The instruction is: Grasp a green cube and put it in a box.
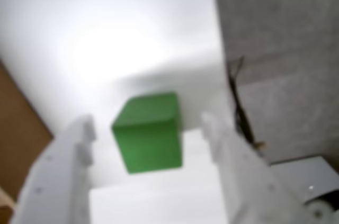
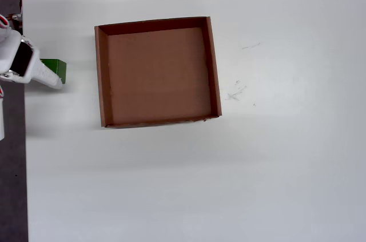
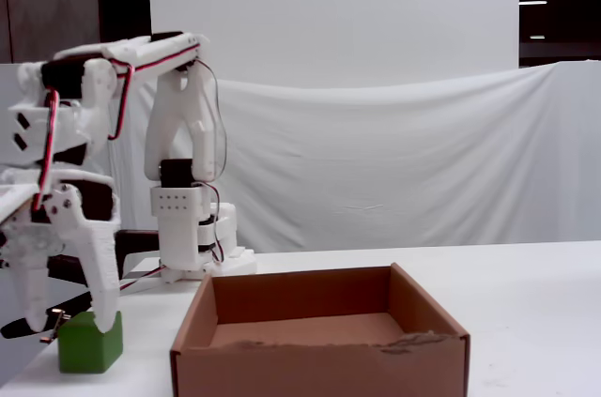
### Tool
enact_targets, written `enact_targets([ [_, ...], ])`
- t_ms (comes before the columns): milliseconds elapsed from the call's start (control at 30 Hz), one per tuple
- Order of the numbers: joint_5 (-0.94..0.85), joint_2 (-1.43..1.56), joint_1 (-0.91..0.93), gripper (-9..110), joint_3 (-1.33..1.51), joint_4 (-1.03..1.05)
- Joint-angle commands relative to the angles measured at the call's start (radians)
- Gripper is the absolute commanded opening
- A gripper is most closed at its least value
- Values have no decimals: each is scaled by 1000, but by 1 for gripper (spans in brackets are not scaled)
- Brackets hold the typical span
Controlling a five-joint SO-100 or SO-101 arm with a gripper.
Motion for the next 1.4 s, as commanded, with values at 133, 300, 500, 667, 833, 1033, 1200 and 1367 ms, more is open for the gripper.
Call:
enact_targets([
  [133, -18, -17, -18, 28, 5, -25],
  [300, -18, -32, -26, 28, 15, -37],
  [500, -18, -37, -35, 28, 38, -52],
  [667, -18, -37, -40, 27, 64, -66],
  [833, -18, -34, -41, 26, 86, -74],
  [1033, -18, -32, -43, 23, 95, -78],
  [1200, -18, -29, -43, 19, 98, -77],
  [1367, -18, -28, -44, 16, 101, -78],
])
